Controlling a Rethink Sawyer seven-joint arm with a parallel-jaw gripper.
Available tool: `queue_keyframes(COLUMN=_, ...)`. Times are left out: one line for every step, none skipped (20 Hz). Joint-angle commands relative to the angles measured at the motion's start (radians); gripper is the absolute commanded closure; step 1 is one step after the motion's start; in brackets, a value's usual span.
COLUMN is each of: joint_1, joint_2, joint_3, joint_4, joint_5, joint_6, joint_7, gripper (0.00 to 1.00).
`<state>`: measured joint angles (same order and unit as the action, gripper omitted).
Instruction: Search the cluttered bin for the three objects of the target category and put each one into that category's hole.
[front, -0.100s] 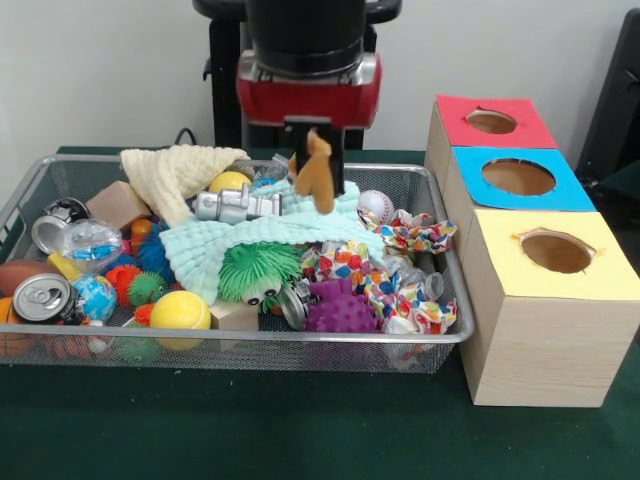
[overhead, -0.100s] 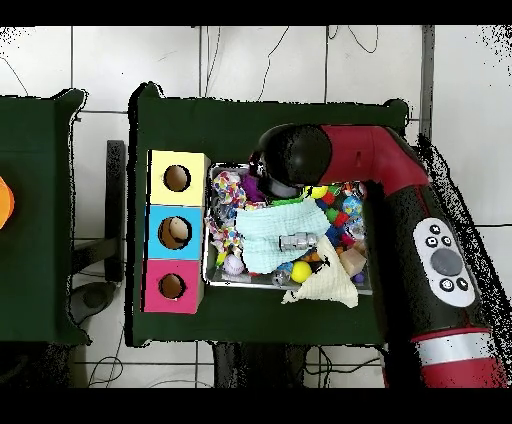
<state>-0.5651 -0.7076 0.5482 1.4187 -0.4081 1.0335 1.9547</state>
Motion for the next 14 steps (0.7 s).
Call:
queue_keyframes(joint_1=0.014, joint_2=-0.079, joint_3=0.000, joint_4=0.208, joint_5=0.046, joint_6=0.016, joint_7=-0.035, gripper=1.00)
queue_keyframes(joint_1=0.014, joint_2=-0.075, joint_3=-0.001, joint_4=0.215, joint_5=0.046, joint_6=0.007, joint_7=-0.037, gripper=1.00)
queue_keyframes(joint_1=0.016, joint_2=-0.077, joint_3=-0.003, joint_4=0.224, joint_5=0.048, joint_6=-0.001, joint_7=-0.034, gripper=1.00)
queue_keyframes(joint_1=0.018, joint_2=-0.084, joint_3=-0.005, joint_4=0.237, joint_5=0.049, joint_6=-0.011, joint_7=-0.029, gripper=1.00)
queue_keyframes(joint_1=0.020, joint_2=-0.091, joint_3=-0.006, joint_4=0.251, joint_5=0.050, joint_6=-0.020, joint_7=-0.024, gripper=1.00)
queue_keyframes(joint_1=0.017, joint_2=-0.100, joint_3=-0.004, joint_4=0.266, joint_5=0.056, joint_6=-0.031, joint_7=-0.023, gripper=1.00)
queue_keyframes(joint_1=0.012, joint_2=-0.108, joint_3=0.000, joint_4=0.280, joint_5=0.063, joint_6=-0.039, joint_7=-0.026, gripper=1.00)
queue_keyframes(joint_1=0.007, joint_2=-0.115, joint_3=0.004, joint_4=0.294, joint_5=0.070, joint_6=-0.048, joint_7=-0.028, gripper=1.00)
queue_keyframes(joint_1=0.005, joint_2=-0.122, joint_3=0.004, joint_4=0.303, joint_5=0.072, joint_6=-0.051, joint_7=-0.030, gripper=1.00)
queue_keyframes(joint_1=0.002, joint_2=-0.131, joint_3=0.002, joint_4=0.319, joint_5=0.072, joint_6=-0.058, joint_7=-0.031, gripper=1.00)
queue_keyframes(joint_1=0.001, joint_2=-0.133, joint_3=0.001, joint_4=0.329, joint_5=0.071, joint_6=-0.065, joint_7=-0.031, gripper=1.00)
queue_keyframes(joint_1=0.000, joint_2=-0.136, joint_3=0.000, joint_4=0.339, joint_5=0.070, joint_6=-0.072, joint_7=-0.031, gripper=1.00)
queue_keyframes(joint_1=0.001, joint_2=-0.136, joint_3=-0.002, joint_4=0.346, joint_5=0.068, joint_6=-0.080, joint_7=-0.029, gripper=1.00)
queue_keyframes(joint_1=0.003, joint_2=-0.131, joint_3=-0.003, joint_4=0.351, joint_5=0.063, joint_6=-0.090, joint_7=-0.025, gripper=1.00)
